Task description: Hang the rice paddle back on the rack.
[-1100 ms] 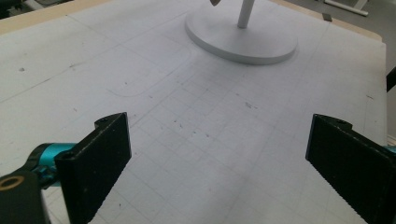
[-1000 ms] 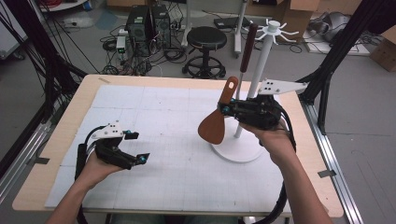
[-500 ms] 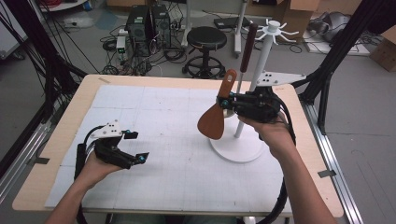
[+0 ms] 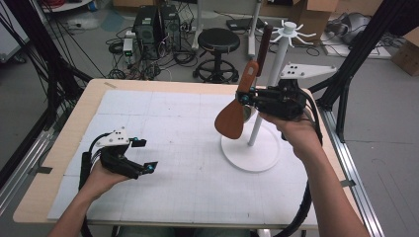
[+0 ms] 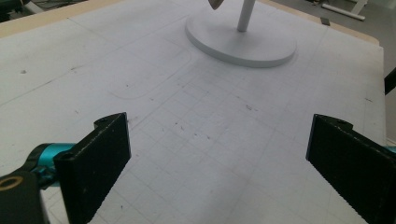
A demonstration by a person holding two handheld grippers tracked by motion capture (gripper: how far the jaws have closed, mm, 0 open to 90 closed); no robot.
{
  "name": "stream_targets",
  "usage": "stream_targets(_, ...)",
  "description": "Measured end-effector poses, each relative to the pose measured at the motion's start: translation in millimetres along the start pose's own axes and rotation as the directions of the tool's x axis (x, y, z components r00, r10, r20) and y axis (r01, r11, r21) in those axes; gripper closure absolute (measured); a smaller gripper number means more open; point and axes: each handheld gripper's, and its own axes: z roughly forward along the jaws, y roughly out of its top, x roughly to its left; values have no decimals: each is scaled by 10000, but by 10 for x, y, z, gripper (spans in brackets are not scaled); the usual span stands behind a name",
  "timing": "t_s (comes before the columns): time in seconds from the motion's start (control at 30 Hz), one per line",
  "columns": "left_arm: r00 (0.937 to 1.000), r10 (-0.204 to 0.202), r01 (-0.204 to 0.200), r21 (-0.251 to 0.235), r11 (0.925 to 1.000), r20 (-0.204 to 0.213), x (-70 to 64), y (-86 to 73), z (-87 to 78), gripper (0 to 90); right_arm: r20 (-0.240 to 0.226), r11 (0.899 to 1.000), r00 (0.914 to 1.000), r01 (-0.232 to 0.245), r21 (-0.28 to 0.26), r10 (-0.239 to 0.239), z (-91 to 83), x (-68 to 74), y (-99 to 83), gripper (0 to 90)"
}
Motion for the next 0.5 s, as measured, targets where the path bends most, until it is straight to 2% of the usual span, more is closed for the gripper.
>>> stream_targets(0.5, 10000, -43, 43, -16, 10000, -18, -6, 1, 2, 70, 267, 10000, 9996, 82, 32, -83, -67, 2, 136, 821)
